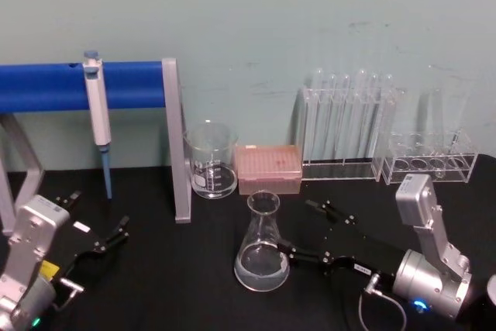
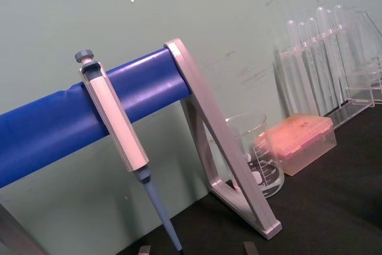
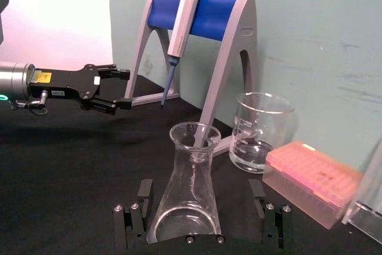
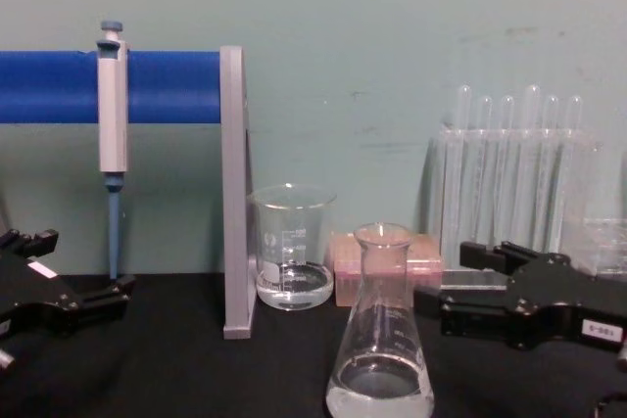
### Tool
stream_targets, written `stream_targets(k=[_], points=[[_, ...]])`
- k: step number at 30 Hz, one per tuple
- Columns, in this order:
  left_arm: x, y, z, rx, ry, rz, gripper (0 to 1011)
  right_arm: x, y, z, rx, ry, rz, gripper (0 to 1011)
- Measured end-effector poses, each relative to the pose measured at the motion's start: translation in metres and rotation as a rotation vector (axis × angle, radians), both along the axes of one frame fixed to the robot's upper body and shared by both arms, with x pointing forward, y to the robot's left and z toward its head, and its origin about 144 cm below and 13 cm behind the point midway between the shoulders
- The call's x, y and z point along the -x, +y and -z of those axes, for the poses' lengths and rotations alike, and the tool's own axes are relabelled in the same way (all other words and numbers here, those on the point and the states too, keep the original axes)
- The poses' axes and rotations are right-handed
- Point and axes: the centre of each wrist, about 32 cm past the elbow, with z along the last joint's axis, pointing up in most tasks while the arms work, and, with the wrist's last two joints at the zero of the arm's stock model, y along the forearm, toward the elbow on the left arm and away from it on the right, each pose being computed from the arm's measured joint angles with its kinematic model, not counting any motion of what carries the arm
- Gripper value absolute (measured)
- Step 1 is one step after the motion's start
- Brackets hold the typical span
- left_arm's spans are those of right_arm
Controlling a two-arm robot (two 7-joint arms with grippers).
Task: Grasp the erlenmeyer flask with one hand, shake it three times, then place it back.
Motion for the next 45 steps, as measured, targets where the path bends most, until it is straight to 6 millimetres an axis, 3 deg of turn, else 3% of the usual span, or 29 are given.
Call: stream_targets(k=[45], points=[[0.0,0.0,0.0,0.0,0.0,0.0,1001,-0.044,0.028,0.004,-0.002,0.0,-0.09,1000]])
